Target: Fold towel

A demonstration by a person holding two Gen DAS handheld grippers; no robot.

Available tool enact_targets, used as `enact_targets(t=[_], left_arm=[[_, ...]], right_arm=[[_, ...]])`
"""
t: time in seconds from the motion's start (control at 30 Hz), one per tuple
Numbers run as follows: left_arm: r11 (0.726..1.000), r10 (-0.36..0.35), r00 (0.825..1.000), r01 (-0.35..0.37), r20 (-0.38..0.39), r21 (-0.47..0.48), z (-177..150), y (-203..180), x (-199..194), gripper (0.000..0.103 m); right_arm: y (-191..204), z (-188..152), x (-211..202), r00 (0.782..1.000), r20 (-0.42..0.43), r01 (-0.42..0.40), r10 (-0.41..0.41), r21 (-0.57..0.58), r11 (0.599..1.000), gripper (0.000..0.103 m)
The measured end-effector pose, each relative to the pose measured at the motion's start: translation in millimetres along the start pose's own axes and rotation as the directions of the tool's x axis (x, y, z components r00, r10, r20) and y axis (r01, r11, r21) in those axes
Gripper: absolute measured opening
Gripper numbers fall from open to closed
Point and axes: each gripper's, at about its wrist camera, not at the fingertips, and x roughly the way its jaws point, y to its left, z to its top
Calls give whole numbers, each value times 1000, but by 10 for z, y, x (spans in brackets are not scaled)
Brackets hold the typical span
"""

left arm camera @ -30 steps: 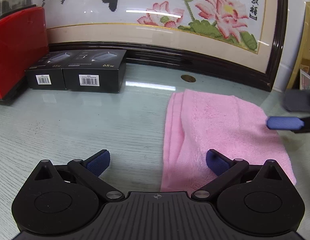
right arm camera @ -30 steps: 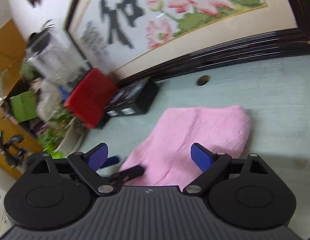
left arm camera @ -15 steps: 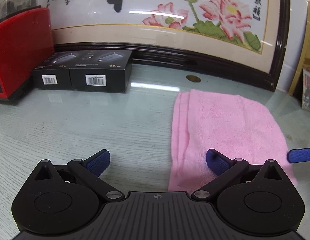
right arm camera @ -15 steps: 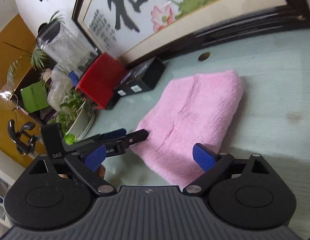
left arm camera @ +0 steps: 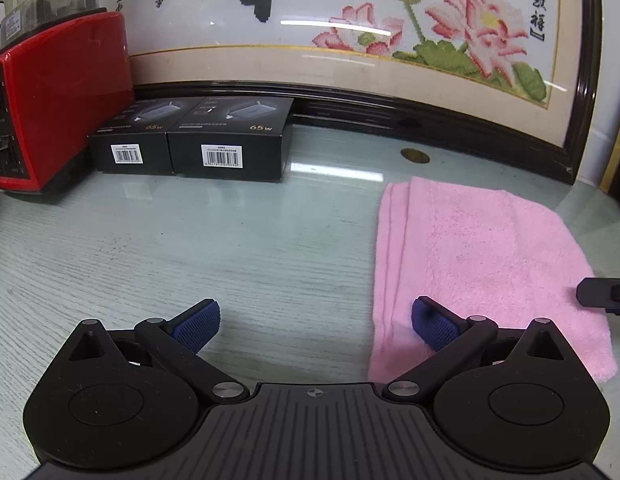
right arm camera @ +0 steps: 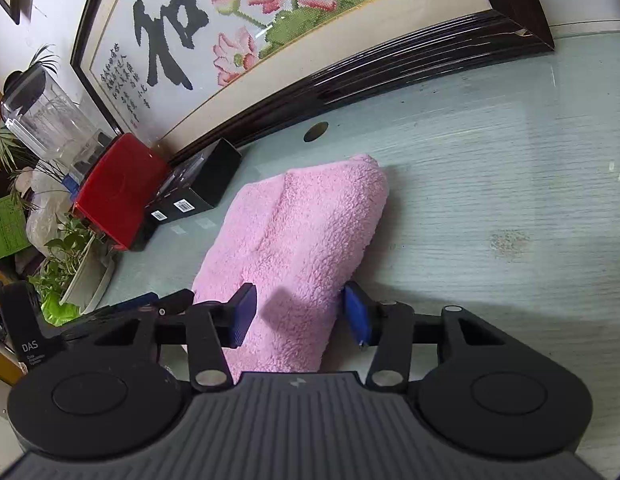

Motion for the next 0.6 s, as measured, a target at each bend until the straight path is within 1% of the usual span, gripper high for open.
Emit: enact_targets(t=[0.03,0.07,0.1,0.13,0.17,0.33,0.43,0.53,0.57,0.6], left_arm=[[1000,2,1000,-2,0,1,-1,0,2,103],[1000,5,1000,-5,0,5,-4,-7,4,103],[1000,11,1000,-11,3,11,-9,-20,5,103],[1000,13,1000,-13,6,14,-11,-27,7,103],[1000,15,1000,-15,8,15,-14,-32,10,103],[1000,25,999,-25,20,1,-4,-89,44,103],[1000,29,999,-29,19,-4,42,-204,90,103],[999,34,999,-34,13,5,141,-406,158,103],[1000,21,1000,-21,8,13,179,-479,194,103],[1000,12,1000,-12,2,16,226,-563,239,103]], right_arm=[[-23,-2,-1,1000,6,-8,8,12,1000,50],[-22,-4,2,1000,10,1,-1,12,1000,42],[-3,-8,7,1000,13,20,-20,3,1000,36],[32,-24,19,998,20,53,-52,-19,998,25],[73,-43,34,996,28,89,-88,-44,995,22],[198,-88,14,983,90,172,-162,-112,979,16],[196,-75,-41,968,133,229,-213,-126,965,16],[153,-43,-99,943,182,306,-280,-137,942,16],[117,-23,-127,927,205,345,-314,-137,929,16],[84,-5,-145,919,215,363,-331,-134,922,16]])
